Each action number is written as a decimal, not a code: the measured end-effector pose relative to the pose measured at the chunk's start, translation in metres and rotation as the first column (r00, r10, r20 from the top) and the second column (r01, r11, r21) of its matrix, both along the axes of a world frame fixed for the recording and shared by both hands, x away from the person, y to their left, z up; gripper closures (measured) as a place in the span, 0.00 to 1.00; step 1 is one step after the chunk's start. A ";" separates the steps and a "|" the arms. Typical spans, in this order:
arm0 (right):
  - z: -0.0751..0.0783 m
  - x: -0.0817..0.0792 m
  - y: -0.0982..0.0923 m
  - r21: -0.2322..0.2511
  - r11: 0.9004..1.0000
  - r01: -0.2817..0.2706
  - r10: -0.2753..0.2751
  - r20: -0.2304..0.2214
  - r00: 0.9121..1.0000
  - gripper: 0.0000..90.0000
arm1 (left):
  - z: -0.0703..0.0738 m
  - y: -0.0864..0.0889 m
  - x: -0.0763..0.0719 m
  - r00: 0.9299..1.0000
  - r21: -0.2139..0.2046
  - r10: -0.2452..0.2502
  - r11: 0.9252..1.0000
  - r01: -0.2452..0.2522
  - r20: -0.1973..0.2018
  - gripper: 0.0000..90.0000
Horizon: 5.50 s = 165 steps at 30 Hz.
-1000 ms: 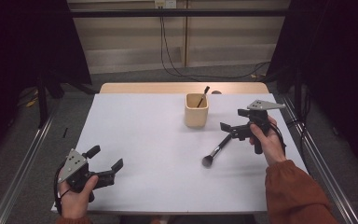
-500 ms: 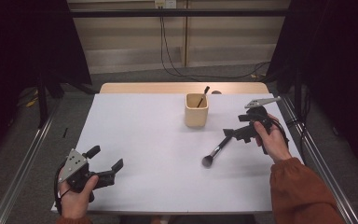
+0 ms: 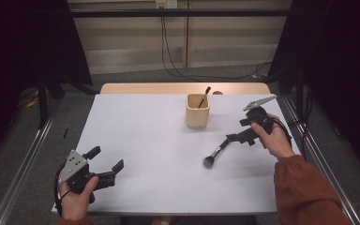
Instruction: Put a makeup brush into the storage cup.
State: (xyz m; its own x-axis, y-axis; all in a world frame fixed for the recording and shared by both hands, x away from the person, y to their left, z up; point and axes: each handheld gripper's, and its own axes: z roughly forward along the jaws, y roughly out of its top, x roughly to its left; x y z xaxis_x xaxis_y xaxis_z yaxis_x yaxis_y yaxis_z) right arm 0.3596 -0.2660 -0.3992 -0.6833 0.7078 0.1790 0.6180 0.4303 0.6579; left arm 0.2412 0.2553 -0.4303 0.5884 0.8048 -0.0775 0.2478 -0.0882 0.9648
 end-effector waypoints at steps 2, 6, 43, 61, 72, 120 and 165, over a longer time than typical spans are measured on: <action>0.000 0.001 0.001 -0.024 1.000 -0.012 0.012 -0.014 1.000 0.02 | 0.000 0.000 0.000 1.000 0.000 -0.002 1.000 0.002 -0.002 0.03; 0.001 0.004 0.002 -0.095 0.993 -0.071 0.064 -0.071 0.995 0.03 | 0.000 0.000 0.001 1.000 0.001 -0.003 1.000 0.003 -0.003 0.03; -0.020 0.021 0.042 -0.262 0.887 -0.381 0.327 -0.228 0.917 0.05 | -0.001 -0.001 0.000 1.000 0.013 -0.008 1.000 0.008 -0.006 0.03; -0.029 0.026 0.063 -0.335 0.828 -0.449 0.392 -0.225 0.892 0.06 | -0.001 -0.001 0.001 1.000 0.017 -0.012 1.000 0.012 -0.008 0.03; -0.041 0.024 0.075 -0.374 0.783 -0.498 0.440 -0.233 0.867 0.13 | -0.001 -0.001 0.001 1.000 0.014 -0.009 1.000 0.009 -0.004 0.03; -0.051 0.018 0.091 -0.434 0.682 -0.589 0.509 -0.296 0.808 0.73 | -0.002 0.001 0.004 1.000 0.012 0.003 1.000 -0.002 -0.014 0.03; -0.023 0.013 0.070 -0.318 0.877 -0.360 0.337 -0.129 0.933 0.80 | -0.001 0.002 0.002 1.000 0.019 0.009 1.000 -0.009 -0.010 0.03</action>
State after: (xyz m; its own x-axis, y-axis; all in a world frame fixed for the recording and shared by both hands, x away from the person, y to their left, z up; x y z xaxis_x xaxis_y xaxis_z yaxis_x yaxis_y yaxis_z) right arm 0.3728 -0.1959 -0.4218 -0.8915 0.4520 0.0308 0.4252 0.8113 0.4011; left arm 0.2431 0.2575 -0.4309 0.5807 0.8113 -0.0681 0.2582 -0.1042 0.9605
